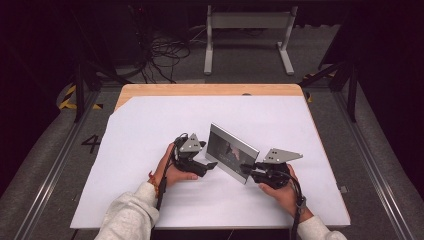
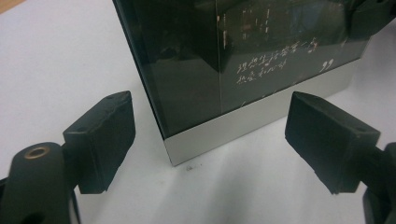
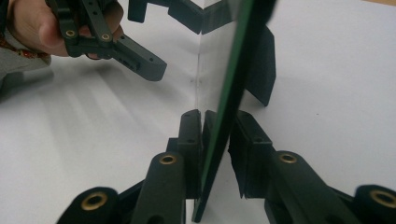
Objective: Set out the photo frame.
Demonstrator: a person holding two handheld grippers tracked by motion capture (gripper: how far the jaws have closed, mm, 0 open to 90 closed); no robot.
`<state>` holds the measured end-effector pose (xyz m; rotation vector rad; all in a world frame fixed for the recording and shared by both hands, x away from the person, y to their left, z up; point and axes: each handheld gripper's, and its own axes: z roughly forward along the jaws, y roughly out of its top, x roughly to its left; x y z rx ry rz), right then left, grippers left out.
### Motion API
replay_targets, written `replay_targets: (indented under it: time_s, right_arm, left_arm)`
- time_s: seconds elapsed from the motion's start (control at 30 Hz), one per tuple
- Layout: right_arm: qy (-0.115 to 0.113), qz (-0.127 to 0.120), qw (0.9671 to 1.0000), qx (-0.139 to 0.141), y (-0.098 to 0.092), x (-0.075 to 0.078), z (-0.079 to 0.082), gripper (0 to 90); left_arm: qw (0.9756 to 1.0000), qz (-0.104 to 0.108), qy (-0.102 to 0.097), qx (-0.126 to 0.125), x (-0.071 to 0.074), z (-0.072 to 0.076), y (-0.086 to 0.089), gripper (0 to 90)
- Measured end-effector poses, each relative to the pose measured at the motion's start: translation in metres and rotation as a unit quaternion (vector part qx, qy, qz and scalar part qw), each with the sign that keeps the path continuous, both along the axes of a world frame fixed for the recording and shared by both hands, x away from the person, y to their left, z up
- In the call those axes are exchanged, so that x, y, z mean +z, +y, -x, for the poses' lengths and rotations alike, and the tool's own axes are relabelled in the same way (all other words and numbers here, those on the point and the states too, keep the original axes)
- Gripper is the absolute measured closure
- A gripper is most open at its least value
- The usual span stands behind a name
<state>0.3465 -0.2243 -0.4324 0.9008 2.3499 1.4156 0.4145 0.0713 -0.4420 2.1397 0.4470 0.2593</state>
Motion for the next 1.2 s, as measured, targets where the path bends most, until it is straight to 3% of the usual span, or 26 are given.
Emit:
replay_targets:
  time_s: [0.2,0.4,0.57,0.7,0.9,1.2]
  right_arm:
    - [-0.018,0.013,0.9997,0.009,-0.006,0.007,0.01,81.7]
    - [-0.02,0.016,0.9996,0.01,-0.01,0.008,0.014,82.2]
    - [-0.025,0.022,0.9994,0.008,-0.008,0.008,0.014,82.4]
    - [-0.025,0.021,0.9994,0.007,-0.008,0.008,0.014,82.3]
    - [-0.03,0.021,0.9993,0.006,-0.008,0.007,0.013,81.9]
    - [-0.032,0.024,0.9992,-0.001,-0.006,0.007,0.012,80.1]
  left_arm:
    - [1.0,0.001,0.008,0.0,-0.002,-0.004,-0.003,16.7]
    - [0.9998,0.0,0.017,-0.013,-0.005,-0.007,-0.009,16.6]
    - [0.9996,-0.018,0.009,-0.019,-0.004,-0.004,-0.012,19.7]
    - [0.9996,-0.012,0.02,-0.017,-0.003,-0.003,-0.008,22.1]
    - [0.9994,-0.017,0.02,-0.02,-0.002,0.002,-0.002,24.1]
    - [0.9985,-0.046,0.012,-0.026,0.002,0.017,0.008,27.3]
